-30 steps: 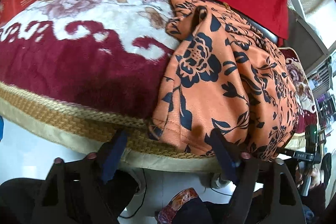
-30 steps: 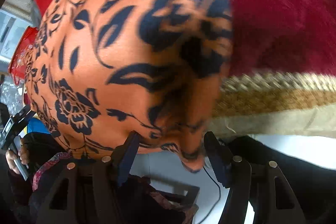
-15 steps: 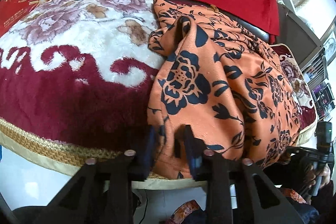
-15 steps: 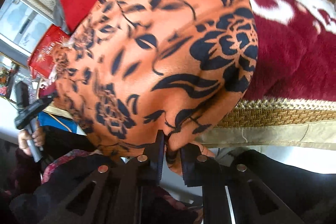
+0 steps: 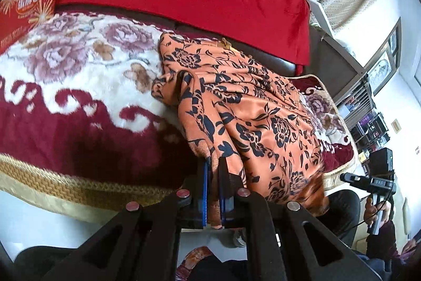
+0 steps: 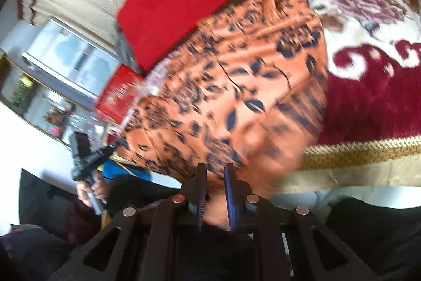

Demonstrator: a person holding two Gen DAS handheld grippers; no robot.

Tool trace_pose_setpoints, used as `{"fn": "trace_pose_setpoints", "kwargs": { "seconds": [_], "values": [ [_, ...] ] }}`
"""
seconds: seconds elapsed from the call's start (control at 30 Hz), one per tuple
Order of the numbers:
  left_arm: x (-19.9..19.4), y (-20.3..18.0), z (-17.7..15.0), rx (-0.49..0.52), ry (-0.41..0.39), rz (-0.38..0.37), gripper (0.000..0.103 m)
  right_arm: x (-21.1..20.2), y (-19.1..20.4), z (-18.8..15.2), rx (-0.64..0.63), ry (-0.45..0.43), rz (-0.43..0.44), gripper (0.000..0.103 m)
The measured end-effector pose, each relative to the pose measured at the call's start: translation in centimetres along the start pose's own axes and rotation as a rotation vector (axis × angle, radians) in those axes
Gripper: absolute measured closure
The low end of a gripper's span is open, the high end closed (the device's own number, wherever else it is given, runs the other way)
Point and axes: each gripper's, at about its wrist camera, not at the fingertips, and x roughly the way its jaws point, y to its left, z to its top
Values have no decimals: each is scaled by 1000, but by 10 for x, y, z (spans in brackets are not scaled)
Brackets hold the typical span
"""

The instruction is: Fold small clothes

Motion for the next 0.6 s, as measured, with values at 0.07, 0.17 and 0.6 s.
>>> {"fn": "trace_pose_setpoints", "kwargs": {
  "seconds": [0.07,0.17,0.6],
  "values": [
    [8,4,0,-7,24,38,96,6,-5,2,3,7,-27,88],
    [23,13,-6,-7,80,103,91,25,-15,-4,43,83,-157,88],
    [66,24,-4,4,138,123,40,44,-68,-14,173,129,-317,12]
  ]
}}
